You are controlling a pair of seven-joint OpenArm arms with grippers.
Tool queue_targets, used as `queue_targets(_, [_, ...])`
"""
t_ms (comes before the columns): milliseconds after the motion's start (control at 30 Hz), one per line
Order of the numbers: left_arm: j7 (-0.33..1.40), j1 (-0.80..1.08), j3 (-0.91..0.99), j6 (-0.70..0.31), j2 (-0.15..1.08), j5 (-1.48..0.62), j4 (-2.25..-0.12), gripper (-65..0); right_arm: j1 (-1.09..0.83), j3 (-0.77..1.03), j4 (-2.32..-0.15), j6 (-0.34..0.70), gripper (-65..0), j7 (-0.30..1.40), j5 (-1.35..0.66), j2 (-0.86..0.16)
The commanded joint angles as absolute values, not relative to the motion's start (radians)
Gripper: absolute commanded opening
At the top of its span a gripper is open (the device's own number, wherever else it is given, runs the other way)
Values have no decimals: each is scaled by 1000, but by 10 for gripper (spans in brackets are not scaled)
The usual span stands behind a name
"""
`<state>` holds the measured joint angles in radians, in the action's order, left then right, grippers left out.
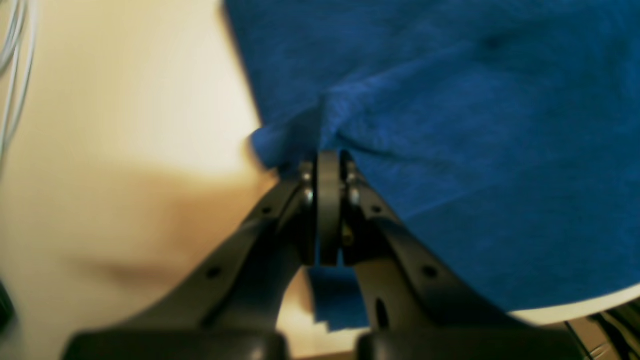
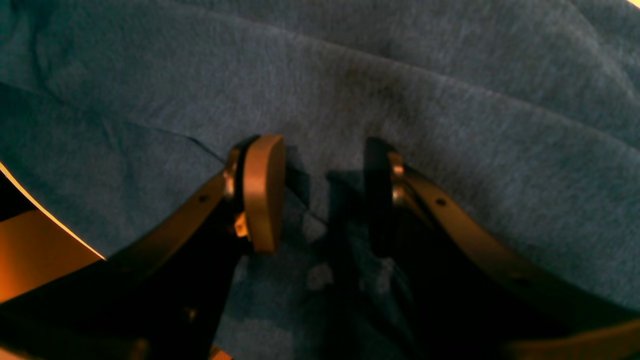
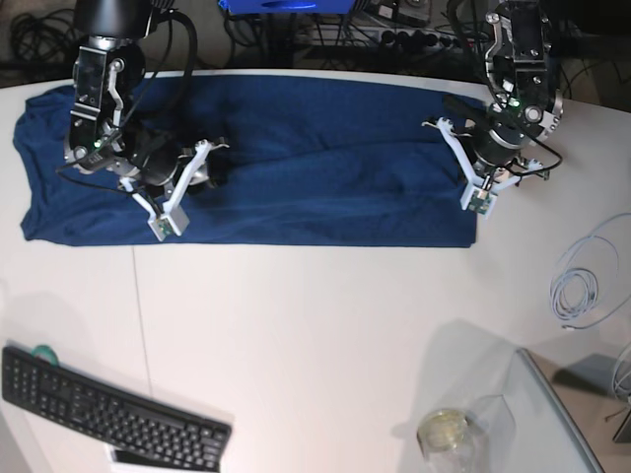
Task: Layout the t-shirt on the table in an organized manner, then fold the t-shirt properly
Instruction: 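Pinch the folded shirt's edge with both grippers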
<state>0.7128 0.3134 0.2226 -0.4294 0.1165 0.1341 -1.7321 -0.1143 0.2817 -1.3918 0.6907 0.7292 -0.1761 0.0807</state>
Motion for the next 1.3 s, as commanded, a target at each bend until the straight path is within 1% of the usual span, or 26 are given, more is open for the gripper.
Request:
queue_targets(0, [691, 308, 211, -429, 120, 145, -1764, -650, -102, 282, -1406, 698, -405, 713, -191, 81])
queue_targets(167, [691, 306, 189, -429, 116, 179, -1773, -650, -102, 282, -1406, 698, -405, 713, -191, 81])
queue_targets(567, [693, 318, 197, -432, 125, 180, -1782, -650, -105, 282, -1406, 698, -405, 716, -191, 81])
queue_targets(600, [693, 318, 196, -432, 125, 180, -1782, -634, -105, 282, -1406, 698, -405, 716, -191, 81])
queue_targets(733, [693, 318, 199, -432, 134, 180, -1779, -471, -105, 282, -1409, 698, -405, 716, -191, 81])
queue_targets(867, [693, 318, 200, -432, 153, 179, -1785, -337, -105, 282, -1411, 698, -405, 716, -191, 81])
queue_targets(933, [694, 318, 200, -432, 160, 179, -1801, -285, -105, 282, -1411, 698, -405, 716, -191, 81])
queue_targets(1000, [694, 326, 200, -432, 159, 173, -1834, -267, -105, 282, -1411, 698, -405, 716, -191, 81])
queue_targets(1067, [694, 355, 202, -432, 151, 168, -1883, -270, -105, 282, -1411, 698, -405, 716, -191, 81])
queue_targets(1100, [693, 364, 200, -432, 128, 168, -1903, -272, -105, 282, -1411, 698, -405, 716, -191, 81])
queue_targets(1133, [693, 366, 200, -432, 101, 168, -1913, -288, -105, 282, -1411, 698, -405, 716, -191, 81])
queue_targets(1167, [693, 364, 200, -432, 82, 168, -1913, -329, -105, 282, -1411, 698, -405, 714, -191, 81])
queue_targets(1233, [690, 358, 200, -432, 65, 168, -1876, -472, -105, 282, -1412, 698, -405, 714, -191, 81])
queue_targets(1267, [687, 355, 200, -432, 64, 168, -1853, -563, -105, 282, -1412, 698, -405, 714, -191, 81])
